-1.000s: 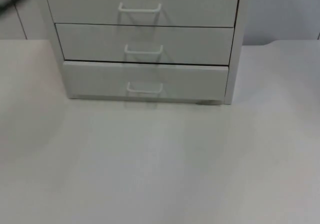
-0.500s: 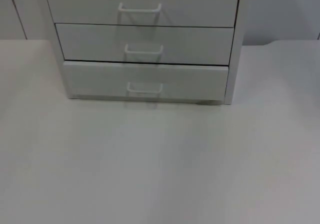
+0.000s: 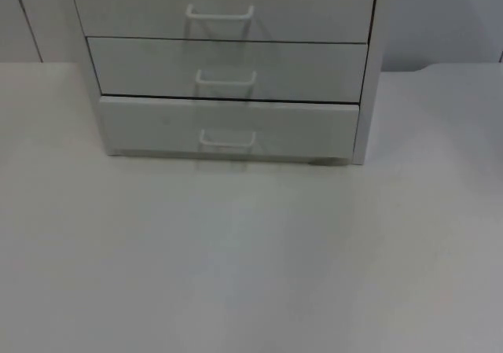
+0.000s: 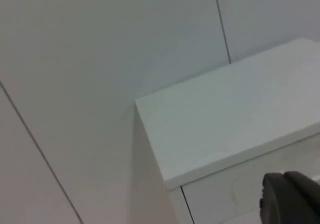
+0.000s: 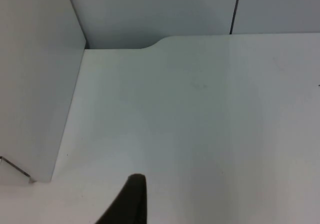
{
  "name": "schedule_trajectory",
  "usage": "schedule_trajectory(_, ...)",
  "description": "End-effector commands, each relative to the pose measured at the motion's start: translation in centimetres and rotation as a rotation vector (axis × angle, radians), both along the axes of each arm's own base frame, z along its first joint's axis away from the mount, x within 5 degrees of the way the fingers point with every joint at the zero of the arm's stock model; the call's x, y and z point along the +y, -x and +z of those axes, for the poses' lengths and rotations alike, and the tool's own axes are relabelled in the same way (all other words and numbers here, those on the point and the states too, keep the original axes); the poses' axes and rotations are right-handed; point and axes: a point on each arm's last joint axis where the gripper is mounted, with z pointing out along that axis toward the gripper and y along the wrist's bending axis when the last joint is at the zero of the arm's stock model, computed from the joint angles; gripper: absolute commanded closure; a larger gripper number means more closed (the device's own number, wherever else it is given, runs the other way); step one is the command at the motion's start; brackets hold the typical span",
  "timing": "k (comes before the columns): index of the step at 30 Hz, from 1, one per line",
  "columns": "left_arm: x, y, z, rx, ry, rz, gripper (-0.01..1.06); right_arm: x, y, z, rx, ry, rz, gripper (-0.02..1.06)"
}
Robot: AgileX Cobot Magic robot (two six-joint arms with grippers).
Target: Open the drawer with the left hand, place the block into the drawer with the right hand, then close the drawer with the left hand.
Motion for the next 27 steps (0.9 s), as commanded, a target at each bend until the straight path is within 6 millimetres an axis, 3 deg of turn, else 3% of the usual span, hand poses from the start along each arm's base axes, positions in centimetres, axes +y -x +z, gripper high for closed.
schedule_trajectory(1,0.32,0.64,0.69,-0.031,0.030,0.013,1.04,0.02,0.06,-0.02,-0.004,0.007,0.003,0.00)
schedule_trajectory(8,0.32,0.97,1.64,-0.115,0.092,0.002,1.04,0.02,0.06,-0.02,-0.004,0.007,0.003,0.00)
schedule_trajectory(14,0.31,0.97,1.58,-0.084,0.180,0.002,1.04,0.02,0.05,0.00,-0.007,0.007,0.003,0.00)
schedule_trajectory(27,0.33,0.96,1.58,-0.087,0.170,0.003,1.04,0.02,0.05,0.00,-0.007,0.007,0.003,0.00)
